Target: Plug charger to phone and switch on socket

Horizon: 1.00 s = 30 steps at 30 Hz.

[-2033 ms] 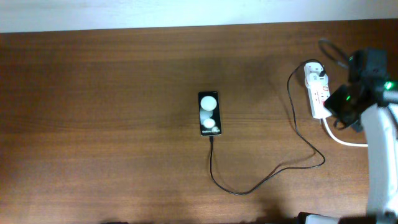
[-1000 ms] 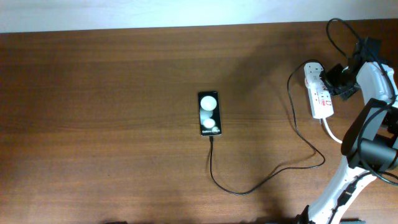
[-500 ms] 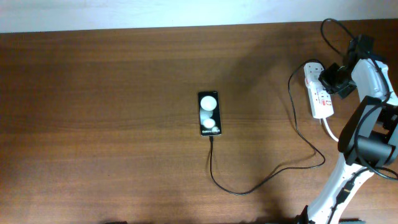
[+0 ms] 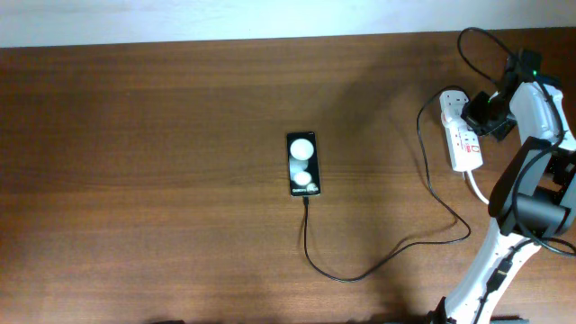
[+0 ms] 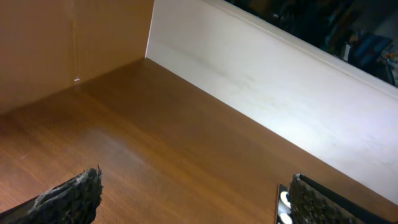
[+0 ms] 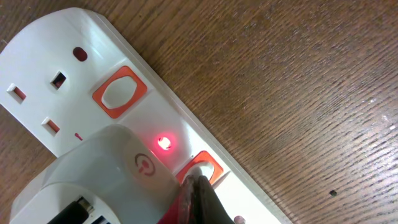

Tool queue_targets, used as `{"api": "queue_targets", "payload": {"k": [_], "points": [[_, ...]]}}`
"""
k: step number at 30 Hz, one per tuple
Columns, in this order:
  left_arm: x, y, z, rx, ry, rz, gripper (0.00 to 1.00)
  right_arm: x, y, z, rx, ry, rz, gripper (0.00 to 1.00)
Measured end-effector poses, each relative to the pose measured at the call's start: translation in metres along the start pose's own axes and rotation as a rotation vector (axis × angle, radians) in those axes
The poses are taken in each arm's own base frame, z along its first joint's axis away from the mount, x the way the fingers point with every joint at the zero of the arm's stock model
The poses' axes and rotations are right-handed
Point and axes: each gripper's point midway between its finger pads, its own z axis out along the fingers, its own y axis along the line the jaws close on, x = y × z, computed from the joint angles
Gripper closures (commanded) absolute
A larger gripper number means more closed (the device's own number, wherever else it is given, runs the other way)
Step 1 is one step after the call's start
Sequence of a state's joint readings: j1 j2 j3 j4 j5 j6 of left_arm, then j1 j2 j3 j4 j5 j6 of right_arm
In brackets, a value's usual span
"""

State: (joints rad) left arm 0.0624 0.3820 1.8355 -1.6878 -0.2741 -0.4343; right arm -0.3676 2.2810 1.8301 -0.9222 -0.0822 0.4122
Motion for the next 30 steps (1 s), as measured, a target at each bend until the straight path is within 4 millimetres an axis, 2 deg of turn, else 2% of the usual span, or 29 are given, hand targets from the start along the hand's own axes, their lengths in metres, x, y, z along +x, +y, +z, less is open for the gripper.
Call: {"api": "queue_targets", "payload": {"k": [4,7,9,11,12,14,16,19,22,24,25,26,29,30], "points": [[0.000,0.000,0.000,0.000,0.000,0.000,0.01,0.003,-0.002,-0.001,0.012,0.017,-0.014,0.96],[0.000,0.000,0.000,0.000,0.000,0.000,0.01,0.038,0.008,-0.007,-0.010,0.138,-0.041,0.96],[0.000,0.000,0.000,0.000,0.000,0.000,0.01,0.051,0.011,-0.010,0.004,0.164,-0.057,0.96],[0.000,0.000,0.000,0.000,0.001,0.000,0.01,0.067,0.004,-0.011,0.050,0.207,-0.045,0.96],[0.000,0.000,0.000,0.000,0.000,0.000,0.01,0.070,-0.001,-0.015,0.073,0.204,-0.028,0.96],[0.000,0.000,0.000,0.000,0.000,0.000,0.01,0.066,-0.014,-0.038,0.143,0.152,-0.005,0.96],[0.001,0.001,-0.002,0.003,-0.007,-0.003,0.01,0.055,-0.017,-0.078,0.156,0.050,0.016,0.96],[0.006,0.009,-0.019,0.029,-0.063,-0.020,0.01,0.047,-0.015,-0.153,0.111,-0.122,0.036,0.96],[0.013,0.018,-0.038,0.060,-0.129,-0.040,0.01,0.051,-0.011,-0.213,0.038,-0.249,0.040,0.96],[0.016,0.022,-0.046,0.074,-0.159,-0.050,0.01,0.056,-0.006,-0.244,-0.023,-0.314,0.036,0.96],[0.018,0.024,-0.050,0.080,-0.173,-0.054,0.01,0.058,-0.002,-0.273,-0.084,-0.388,0.032,0.96],[0.020,0.026,-0.053,0.085,-0.184,-0.057,0.01,0.060,0.002,-0.293,-0.129,-0.444,0.028,0.96],[0.025,0.031,-0.063,0.102,-0.220,-0.069,0.01,0.078,0.014,-0.400,-0.357,-0.734,-0.006,0.96],[0.027,0.033,-0.066,0.108,-0.233,-0.073,0.01,0.092,0.016,-0.441,-0.452,-0.839,-0.013,0.96]]}}
